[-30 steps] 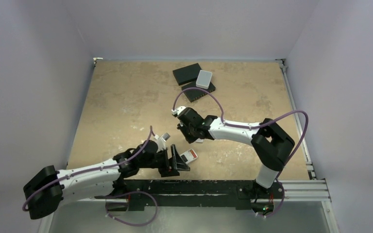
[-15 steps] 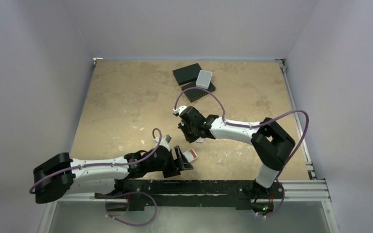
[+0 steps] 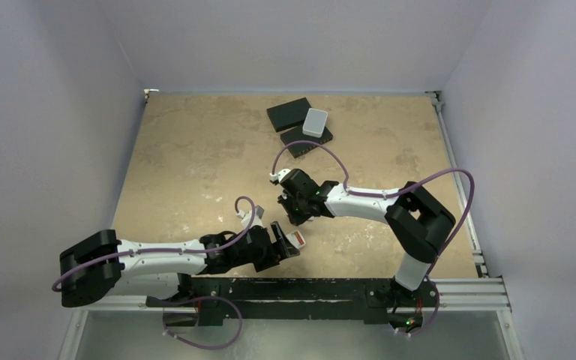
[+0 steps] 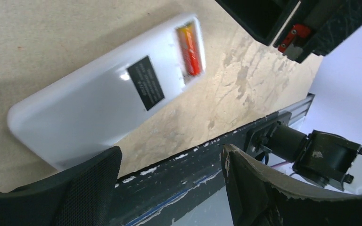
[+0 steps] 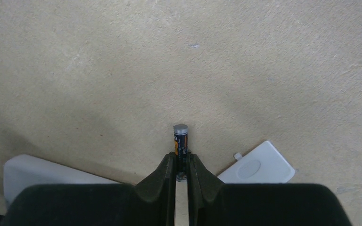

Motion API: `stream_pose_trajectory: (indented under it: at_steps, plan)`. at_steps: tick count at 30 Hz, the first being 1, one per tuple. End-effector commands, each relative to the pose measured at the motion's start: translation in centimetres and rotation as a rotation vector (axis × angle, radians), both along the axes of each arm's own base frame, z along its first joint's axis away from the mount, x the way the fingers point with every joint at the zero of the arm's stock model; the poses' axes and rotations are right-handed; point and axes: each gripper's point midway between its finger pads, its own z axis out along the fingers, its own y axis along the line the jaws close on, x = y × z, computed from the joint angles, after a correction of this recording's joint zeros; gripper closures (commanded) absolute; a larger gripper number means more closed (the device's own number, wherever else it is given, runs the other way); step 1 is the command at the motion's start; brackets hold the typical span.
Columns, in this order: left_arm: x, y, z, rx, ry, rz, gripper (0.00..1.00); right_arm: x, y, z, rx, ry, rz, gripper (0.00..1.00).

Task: Load the batteries into the remote control
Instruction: Adjust the remote control at the center of the board.

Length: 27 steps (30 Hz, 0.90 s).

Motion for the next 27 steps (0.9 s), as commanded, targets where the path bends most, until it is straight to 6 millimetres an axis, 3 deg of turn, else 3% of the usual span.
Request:
stream_pose_trajectory:
  at_steps: [1, 17, 27]
  plan:
    - [0.9, 0.1, 0.5, 0.027, -0.026, 0.048, 0.23, 0.1, 0.2, 0.1, 0.023, -0.004, 0.021, 1.00]
    - [1.6, 1.1, 0.2, 0.083, -0.066, 0.070, 0.23, -2.2, -1.4, 0.1, 0.039, 0.042, 0.004, 1.00]
    - [2.8, 0.8, 0.7, 0.118, -0.130, 0.061, 0.22, -4.5, -2.8, 0.3, 0.091, 0.088, -0.040, 1.00]
